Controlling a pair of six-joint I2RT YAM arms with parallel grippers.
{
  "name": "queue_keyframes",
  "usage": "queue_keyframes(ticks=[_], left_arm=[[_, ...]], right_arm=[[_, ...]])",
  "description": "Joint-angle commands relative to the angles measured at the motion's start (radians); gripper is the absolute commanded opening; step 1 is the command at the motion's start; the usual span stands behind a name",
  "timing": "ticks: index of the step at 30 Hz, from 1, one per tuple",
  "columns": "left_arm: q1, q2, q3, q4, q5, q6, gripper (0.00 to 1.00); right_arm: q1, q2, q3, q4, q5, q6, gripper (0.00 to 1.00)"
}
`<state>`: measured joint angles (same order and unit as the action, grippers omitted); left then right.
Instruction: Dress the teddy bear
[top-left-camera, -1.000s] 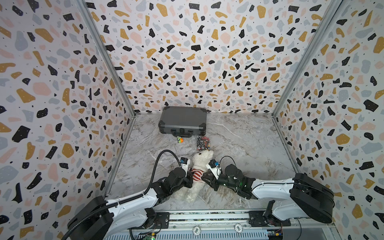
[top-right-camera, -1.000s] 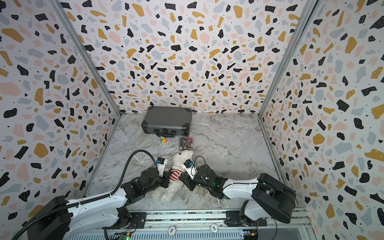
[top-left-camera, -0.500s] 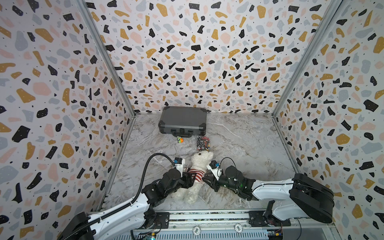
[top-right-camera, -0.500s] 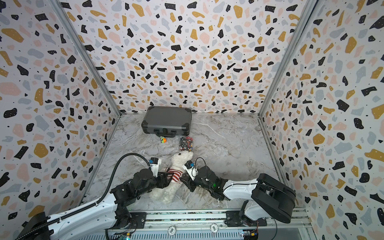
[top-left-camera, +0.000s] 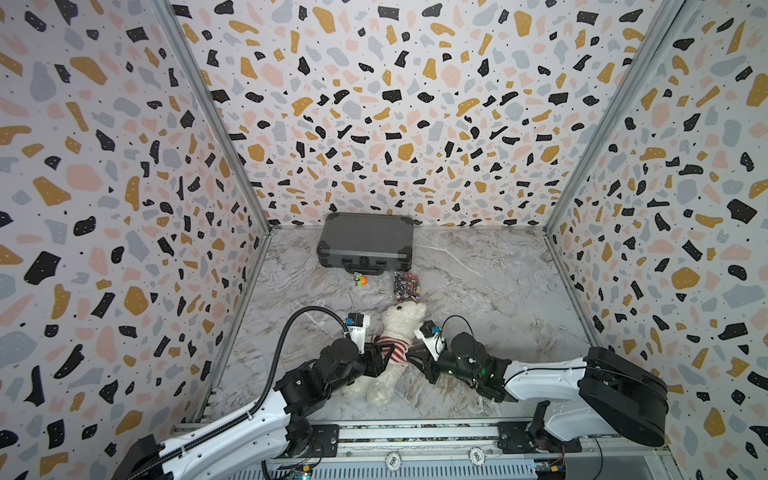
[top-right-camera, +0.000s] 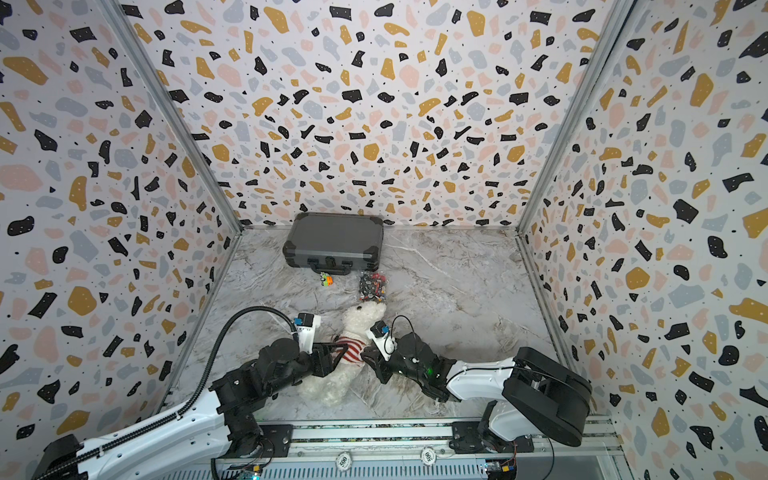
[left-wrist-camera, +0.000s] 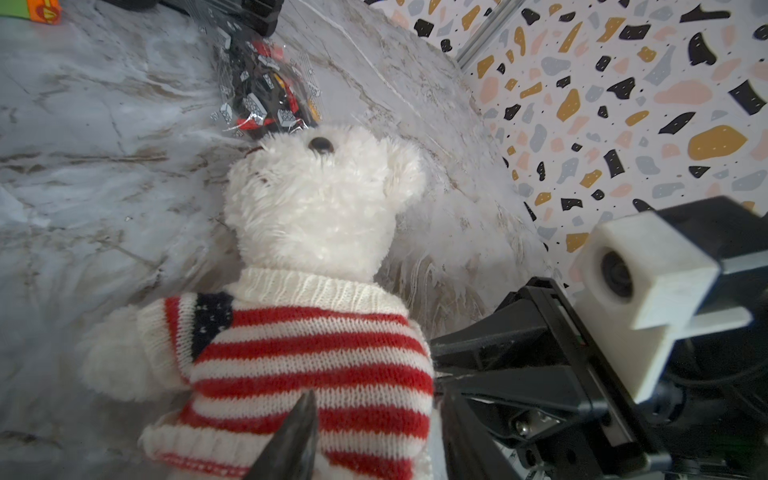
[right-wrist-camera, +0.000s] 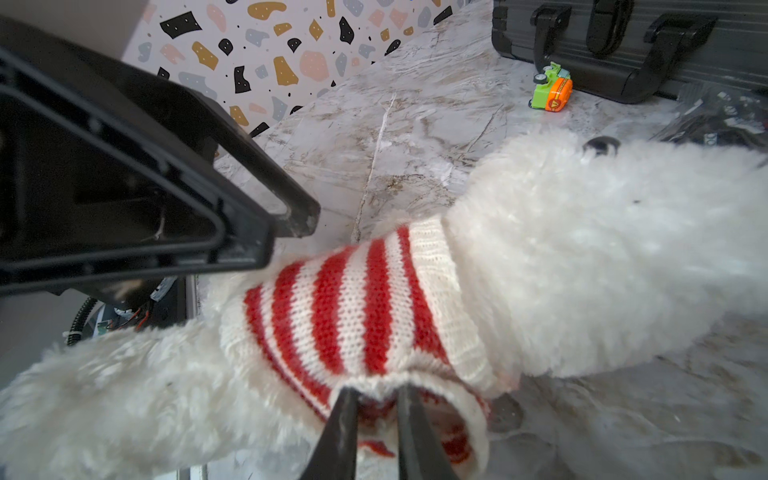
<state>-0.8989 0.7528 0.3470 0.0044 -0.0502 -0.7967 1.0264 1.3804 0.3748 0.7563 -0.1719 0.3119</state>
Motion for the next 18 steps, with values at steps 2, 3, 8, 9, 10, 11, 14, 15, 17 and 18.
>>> queue_keyframes(ticks=[2, 3, 8, 9, 10, 11, 14, 15, 17, 18], left_arm=[[-0.011, 0.085, 0.06, 0.084, 0.001, 0.024, 0.43], [-0.011, 0.098, 0.065, 0.087, -0.004, 0.027, 0.38], [-0.008, 0.105, 0.049, 0.109, -0.08, 0.015, 0.05], [-0.008, 0.103, 0.047, 0.108, -0.088, 0.015, 0.03], [-0.005, 0.103, 0.044, 0.109, -0.092, 0.015, 0.0], [-0.003, 0.104, 0.043, 0.107, -0.097, 0.016, 0.0], [0.012, 0.112, 0.029, 0.1, -0.114, 0.013, 0.0], [0.02, 0.114, 0.022, 0.108, -0.109, 0.013, 0.0], [0.035, 0.125, 0.008, 0.134, -0.089, 0.02, 0.0], [0.039, 0.132, 0.006, 0.137, -0.088, 0.027, 0.0]], right_arm=[[0.006, -0.027, -0.007, 0.019, 0.0, 0.001, 0.18], [0.007, -0.03, -0.007, 0.018, 0.003, 0.0, 0.18], [0.008, -0.028, -0.011, 0.01, 0.031, -0.031, 0.18], [0.008, -0.027, -0.011, 0.008, 0.041, -0.039, 0.18], [0.008, -0.029, -0.01, 0.001, 0.056, -0.05, 0.18], [0.008, -0.032, -0.007, -0.005, 0.072, -0.063, 0.18], [0.008, -0.03, 0.005, -0.024, 0.119, -0.093, 0.18], [0.008, -0.026, 0.009, -0.03, 0.133, -0.102, 0.18], [0.008, -0.02, 0.018, -0.037, 0.15, -0.119, 0.18], [0.008, -0.014, 0.023, -0.04, 0.154, -0.125, 0.18]])
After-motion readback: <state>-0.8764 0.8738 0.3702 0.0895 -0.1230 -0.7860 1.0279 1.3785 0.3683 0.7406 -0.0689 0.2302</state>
